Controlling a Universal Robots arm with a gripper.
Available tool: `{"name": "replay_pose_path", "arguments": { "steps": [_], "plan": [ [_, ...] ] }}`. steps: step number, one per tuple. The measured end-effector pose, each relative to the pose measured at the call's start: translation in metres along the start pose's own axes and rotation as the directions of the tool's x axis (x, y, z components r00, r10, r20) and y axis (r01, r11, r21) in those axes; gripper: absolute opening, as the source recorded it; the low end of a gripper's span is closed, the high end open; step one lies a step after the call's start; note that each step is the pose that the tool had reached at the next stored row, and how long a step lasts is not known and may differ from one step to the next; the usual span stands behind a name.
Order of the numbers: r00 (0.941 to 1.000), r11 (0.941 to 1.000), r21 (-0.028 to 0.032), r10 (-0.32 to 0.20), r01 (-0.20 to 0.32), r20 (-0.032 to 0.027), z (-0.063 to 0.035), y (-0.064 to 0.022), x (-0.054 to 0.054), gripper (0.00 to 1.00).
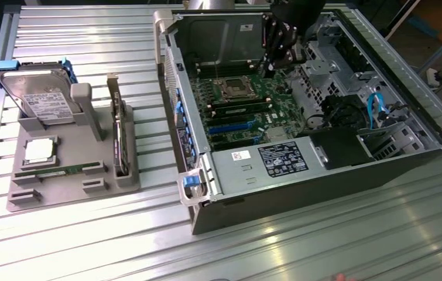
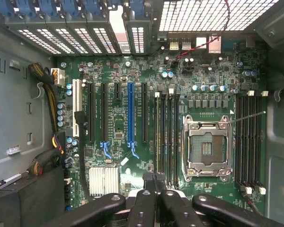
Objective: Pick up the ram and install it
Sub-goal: 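Press down the ram until it locks into place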
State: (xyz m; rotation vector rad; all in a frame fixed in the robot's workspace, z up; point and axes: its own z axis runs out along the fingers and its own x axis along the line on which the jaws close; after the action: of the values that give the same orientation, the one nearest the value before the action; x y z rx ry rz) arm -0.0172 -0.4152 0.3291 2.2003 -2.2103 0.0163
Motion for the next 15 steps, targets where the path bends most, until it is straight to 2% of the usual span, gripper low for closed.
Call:
{"name": "replay_pose_path", "arguments": {
  "steps": [5, 9, 12, 15],
  "plan": [
    [1.0, 1.0, 0.0, 0.003, -0.003, 0.0, 0.0, 0.0, 0.0, 0.11],
    [0.9985, 0.9985, -0.0014, 0.055, -0.055, 0.0003, 0.0001, 0.0001, 0.0, 0.11],
    [0.9927, 0.9927, -0.0029, 0.12, -0.12, 0.0008, 0.0004, 0.0, 0.0, 0.11],
    [0.9832, 0.9832, -0.0044, 0.183, -0.183, 0.0011, 0.0008, 0.0, 0.0, 0.11]
  ]
}}
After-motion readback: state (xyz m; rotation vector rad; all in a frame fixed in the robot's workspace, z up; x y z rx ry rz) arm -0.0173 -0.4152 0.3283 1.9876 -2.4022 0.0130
